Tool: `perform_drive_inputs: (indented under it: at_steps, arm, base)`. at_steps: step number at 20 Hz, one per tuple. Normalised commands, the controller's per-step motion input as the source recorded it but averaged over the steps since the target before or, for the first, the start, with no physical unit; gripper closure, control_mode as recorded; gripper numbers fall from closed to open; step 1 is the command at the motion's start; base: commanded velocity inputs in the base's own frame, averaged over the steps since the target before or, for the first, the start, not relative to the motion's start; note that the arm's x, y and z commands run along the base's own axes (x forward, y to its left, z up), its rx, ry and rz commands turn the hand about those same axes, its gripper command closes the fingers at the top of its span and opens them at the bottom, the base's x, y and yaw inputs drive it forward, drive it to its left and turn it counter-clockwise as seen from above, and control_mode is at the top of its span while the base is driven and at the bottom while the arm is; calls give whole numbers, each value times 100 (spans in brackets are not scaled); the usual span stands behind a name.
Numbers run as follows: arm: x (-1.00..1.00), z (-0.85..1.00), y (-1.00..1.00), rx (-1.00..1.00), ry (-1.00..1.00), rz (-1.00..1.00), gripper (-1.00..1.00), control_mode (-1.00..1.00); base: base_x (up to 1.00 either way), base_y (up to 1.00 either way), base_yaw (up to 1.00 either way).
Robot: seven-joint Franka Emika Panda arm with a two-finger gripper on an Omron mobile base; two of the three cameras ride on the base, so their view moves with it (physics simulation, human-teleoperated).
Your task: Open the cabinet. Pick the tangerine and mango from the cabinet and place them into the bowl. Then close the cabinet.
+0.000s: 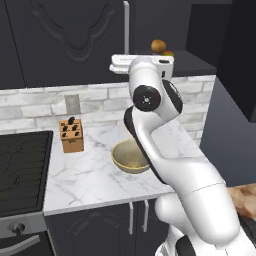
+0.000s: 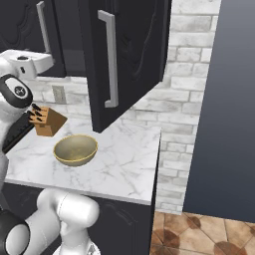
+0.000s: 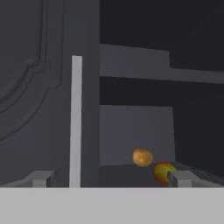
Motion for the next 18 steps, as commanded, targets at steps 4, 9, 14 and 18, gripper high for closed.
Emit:
perform_drive_inputs:
  at_steps: [4, 9, 14, 18]
  arm:
    - [41, 0, 33, 0, 4, 3, -100, -100]
    - [58, 0, 25, 0, 5, 4, -100, -100]
    - [68, 0, 3, 0, 3, 0, -100, -100]
    - [79, -1, 2, 0, 1, 0, -100, -100]
  base:
    - [0, 0, 0]
    - [0, 0, 0]
    - [0, 0, 0]
    - [0, 0, 0]
